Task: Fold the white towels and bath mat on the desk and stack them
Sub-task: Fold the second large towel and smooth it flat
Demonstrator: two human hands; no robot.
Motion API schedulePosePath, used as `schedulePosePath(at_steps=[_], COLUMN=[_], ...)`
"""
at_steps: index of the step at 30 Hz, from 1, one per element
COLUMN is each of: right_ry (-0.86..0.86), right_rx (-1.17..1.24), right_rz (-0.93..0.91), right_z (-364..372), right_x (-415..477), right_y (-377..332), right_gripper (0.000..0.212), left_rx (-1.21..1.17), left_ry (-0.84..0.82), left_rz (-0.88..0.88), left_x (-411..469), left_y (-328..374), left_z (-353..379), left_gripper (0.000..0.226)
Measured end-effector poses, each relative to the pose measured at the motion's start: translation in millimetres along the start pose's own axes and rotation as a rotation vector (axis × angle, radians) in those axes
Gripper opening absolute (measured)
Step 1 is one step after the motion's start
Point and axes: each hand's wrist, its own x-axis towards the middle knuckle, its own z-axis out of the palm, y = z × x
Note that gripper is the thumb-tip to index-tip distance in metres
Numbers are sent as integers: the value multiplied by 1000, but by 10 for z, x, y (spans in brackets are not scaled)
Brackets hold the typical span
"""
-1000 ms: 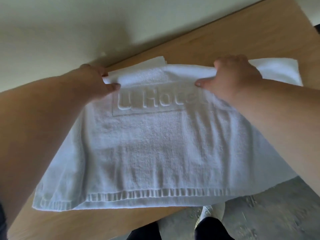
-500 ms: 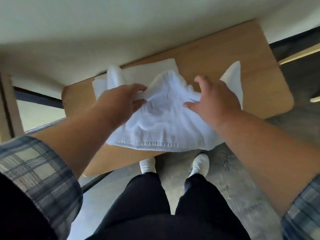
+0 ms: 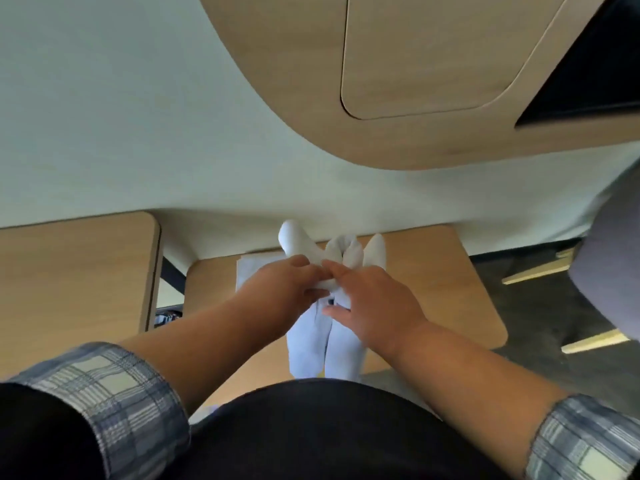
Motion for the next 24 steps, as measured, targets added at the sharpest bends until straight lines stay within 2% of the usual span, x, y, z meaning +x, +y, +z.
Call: schedulePosePath(at_steps=[2, 4, 9, 15, 19, 24], right_ry=[32, 67, 188, 267, 284, 275], right_rx=[-4, 0, 12, 44, 61, 89], right_rz=[-55, -139, -332, -506, -624, -712], right_z=[-234, -444, -886, -1210, -1197, -868], right_x=[-9, -14, 8, -6, -87, -324], right_y=[-61, -123, -444, -1154, -1800, -2767], right_gripper=[44, 37, 19, 14, 13, 13], left_rx=[50, 130, 163, 226, 231, 354], left_ry=[69, 167, 366, 616, 691, 694], left_rz=[39, 72, -18, -125, -184, -237], left_x=[-106, -224, -547, -1171, -1780, -2770], left_y=[196, 381, 687, 875, 818, 537], left_z=[-216, -365, -683, -1130, -1415, -1683], left_gripper=[30, 29, 29, 24, 21, 19])
